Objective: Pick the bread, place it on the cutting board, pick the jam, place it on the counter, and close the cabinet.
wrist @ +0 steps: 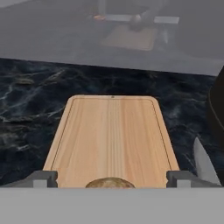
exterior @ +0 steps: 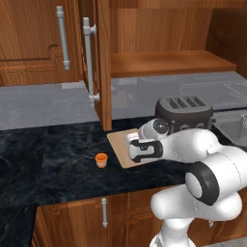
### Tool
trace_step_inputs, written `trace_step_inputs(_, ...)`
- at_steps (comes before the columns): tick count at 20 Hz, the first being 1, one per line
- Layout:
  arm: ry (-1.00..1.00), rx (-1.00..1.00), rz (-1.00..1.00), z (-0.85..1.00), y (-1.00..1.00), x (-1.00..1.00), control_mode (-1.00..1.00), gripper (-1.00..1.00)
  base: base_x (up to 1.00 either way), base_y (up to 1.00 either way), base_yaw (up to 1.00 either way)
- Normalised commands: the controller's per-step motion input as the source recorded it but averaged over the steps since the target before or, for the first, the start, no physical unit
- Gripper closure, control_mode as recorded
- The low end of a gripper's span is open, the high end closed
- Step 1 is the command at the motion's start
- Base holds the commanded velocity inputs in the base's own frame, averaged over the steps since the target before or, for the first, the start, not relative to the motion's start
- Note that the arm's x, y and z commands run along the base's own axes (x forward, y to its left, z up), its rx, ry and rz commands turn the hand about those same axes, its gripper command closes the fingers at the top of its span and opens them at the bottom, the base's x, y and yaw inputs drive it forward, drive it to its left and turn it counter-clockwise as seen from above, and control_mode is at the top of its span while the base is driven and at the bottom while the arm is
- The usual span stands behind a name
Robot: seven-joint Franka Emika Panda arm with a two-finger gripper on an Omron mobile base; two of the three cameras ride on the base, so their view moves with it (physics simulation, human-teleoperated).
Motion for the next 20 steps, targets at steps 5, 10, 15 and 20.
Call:
trace_step_inputs(5, -0.11, 0.0, 0.0, 0.62, 0.0, -0.03, -1.0, -1.0, 0.0, 0.0, 0.0)
trace_step_inputs(10, -0.1, 0.0, 0.0, 0.57, 0.0, -0.09, -1.0, -1.0, 0.0, 0.0, 0.0)
trace_step_inputs(15, -0.04, 0.01, 0.0, 0.61, 0.0, -0.09, -1.0, -1.0, 0.0, 0.0, 0.0)
trace_step_inputs(20, -0.04, 0.0, 0.0, 0.6, 0.0, -0.1, -1.0, -1.0, 0.0, 0.0, 0.0)
